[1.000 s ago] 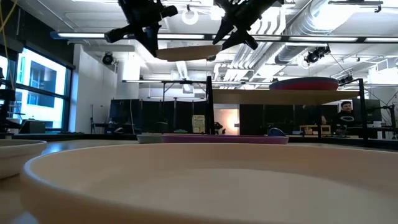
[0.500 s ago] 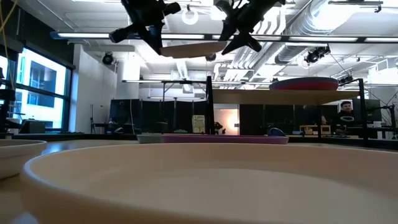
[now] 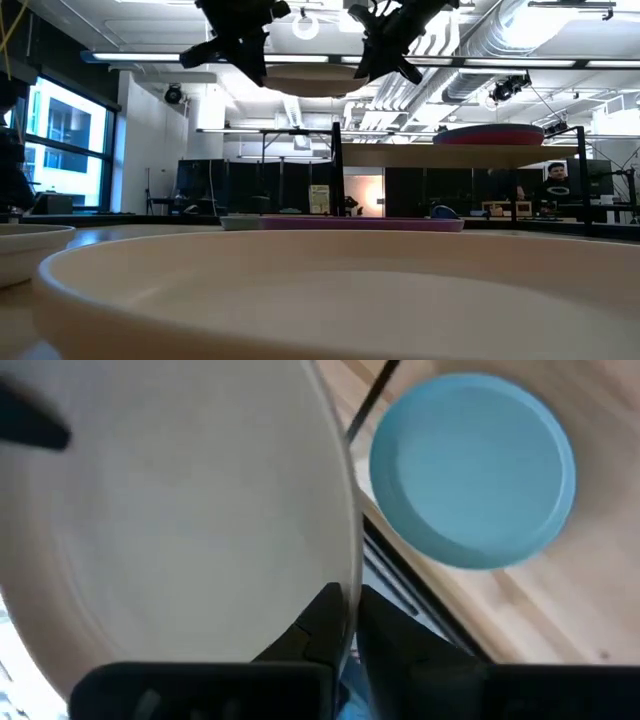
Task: Place and stack plates onto a shelf
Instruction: Stack the white plate on top of the blue plate on the shelf
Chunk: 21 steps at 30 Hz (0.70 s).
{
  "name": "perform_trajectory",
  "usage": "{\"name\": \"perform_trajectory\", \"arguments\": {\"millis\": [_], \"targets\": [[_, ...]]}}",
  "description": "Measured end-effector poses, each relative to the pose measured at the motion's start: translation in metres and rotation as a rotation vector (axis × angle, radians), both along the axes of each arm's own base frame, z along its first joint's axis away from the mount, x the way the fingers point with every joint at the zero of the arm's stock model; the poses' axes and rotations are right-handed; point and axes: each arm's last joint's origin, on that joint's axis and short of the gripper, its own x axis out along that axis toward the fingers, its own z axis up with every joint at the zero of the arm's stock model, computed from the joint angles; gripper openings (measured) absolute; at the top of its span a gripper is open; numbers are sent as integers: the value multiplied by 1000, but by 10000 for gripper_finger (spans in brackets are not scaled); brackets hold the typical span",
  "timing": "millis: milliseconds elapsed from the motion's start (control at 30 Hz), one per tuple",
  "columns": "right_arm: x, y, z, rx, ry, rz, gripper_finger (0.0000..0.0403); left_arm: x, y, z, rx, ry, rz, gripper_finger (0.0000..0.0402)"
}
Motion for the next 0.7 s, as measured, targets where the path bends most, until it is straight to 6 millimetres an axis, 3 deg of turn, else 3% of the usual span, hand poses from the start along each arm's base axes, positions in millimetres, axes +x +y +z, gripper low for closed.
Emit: {"name": "perform_trajectory", "arguments": {"millis": [700], "targets": [[-7, -4, -1, 15, 35, -130, 0, -3, 0, -3, -215, -242, 289, 112]]}}
